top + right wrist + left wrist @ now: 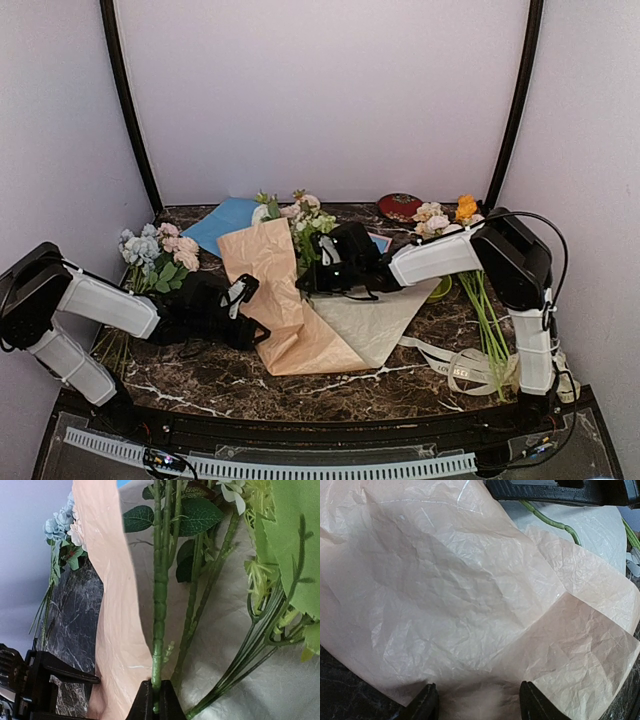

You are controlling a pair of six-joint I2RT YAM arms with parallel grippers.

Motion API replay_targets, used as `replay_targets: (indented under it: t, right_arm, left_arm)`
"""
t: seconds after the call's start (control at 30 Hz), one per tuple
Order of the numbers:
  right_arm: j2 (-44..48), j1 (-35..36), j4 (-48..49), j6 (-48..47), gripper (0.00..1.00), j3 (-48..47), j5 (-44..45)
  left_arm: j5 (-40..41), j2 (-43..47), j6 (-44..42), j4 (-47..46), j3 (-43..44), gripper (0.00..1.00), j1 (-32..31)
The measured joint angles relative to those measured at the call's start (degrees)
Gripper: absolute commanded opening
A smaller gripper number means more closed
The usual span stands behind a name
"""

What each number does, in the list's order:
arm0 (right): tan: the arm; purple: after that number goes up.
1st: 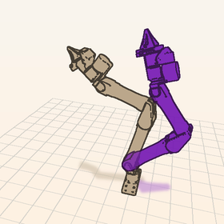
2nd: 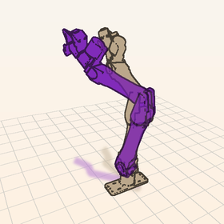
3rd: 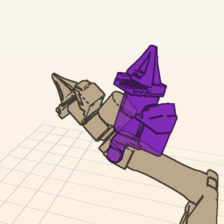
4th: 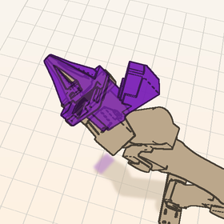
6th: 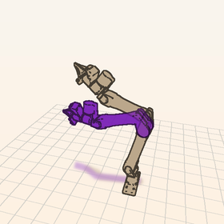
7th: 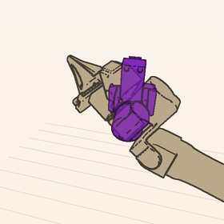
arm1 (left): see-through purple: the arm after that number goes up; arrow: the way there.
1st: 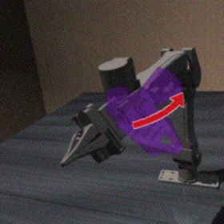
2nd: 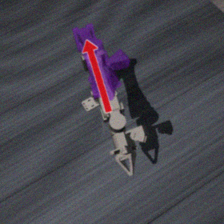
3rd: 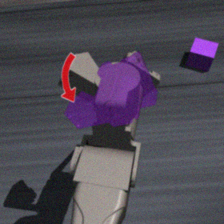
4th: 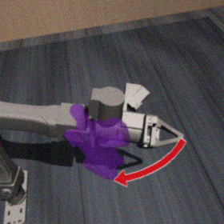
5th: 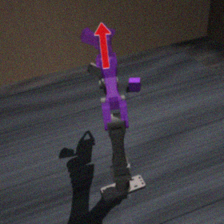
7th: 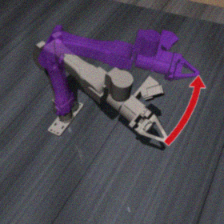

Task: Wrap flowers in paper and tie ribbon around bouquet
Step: Adjust the two-thirds folded wrapping paper at the center of the board.

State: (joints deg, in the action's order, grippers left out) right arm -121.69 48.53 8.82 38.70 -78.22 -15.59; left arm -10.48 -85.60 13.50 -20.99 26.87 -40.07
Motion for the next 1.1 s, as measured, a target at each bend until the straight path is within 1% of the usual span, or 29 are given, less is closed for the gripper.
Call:
replay_targets:
  t: [0.17, 0.37, 0.43, 0.53, 0.6, 0.7, 0.8, 0.9, 0.97, 1.07, 1.1]
  right_arm:
    - [-1.3, 0.4, 5.5, 2.0, 0.0, 0.3, 0.9]
    - [-4.8, 1.4, 9.1, 8.4, 0.0, 0.3, 5.8]
    - [-5.8, 1.5, 9.2, 9.7, 0.08, 0.2, 6.4]
    - [-6.1, 1.7, 9.2, 11.8, 0.12, 0.2, 6.7]
    - [-6.1, 1.8, 9.7, 13.7, 0.22, 0.1, 6.6]
    - [-6.0, 1.8, 10.9, 16.1, 0.26, 0.5, 6.6]
    - [-5.2, 1.8, 11.1, 16.5, 0.33, 1.6, 7.1]
    - [-2.0, 1.9, 9.1, 14.9, 0.36, 3.3, 8.4]
    - [1.9, 1.9, 7.0, 12.9, 0.37, 4.9, 9.5]
    - [10.4, 2.0, 2.4, 9.0, 0.38, 8.3, 12.7]
    - [15.1, 2.0, -0.1, 7.1, 0.39, 10.1, 14.6]
  left_arm:
    - [-0.5, -1.0, 0.0, -1.4, 0.0, 0.56, 0.0]
    - [-0.9, -1.4, 0.0, -1.8, 0.0, 0.56, 0.0]
    - [-0.9, -1.7, 0.0, -2.0, 0.0, 0.56, 0.0]
    - [-0.9, -1.9, 0.0, -2.4, 0.0, 0.56, 0.0]
    - [-0.9, -2.2, 0.0, -2.5, 0.0, 0.56, 0.0]
    - [-1.0, -2.6, -0.3, -2.9, 0.2, 0.56, 0.0]
    - [-1.0, -2.8, -0.5, -3.0, 0.3, 0.57, 0.0]
    - [-1.0, -3.1, -1.0, -3.0, 0.5, 0.56, 0.0]
    - [-1.0, -3.4, -1.3, -2.9, 0.9, 0.56, 0.0]
    - [-0.9, -3.9, -1.6, -3.0, 1.3, 0.56, 0.0]
    - [-0.9, -4.0, -1.7, -3.0, 1.3, 0.56, 0.0]
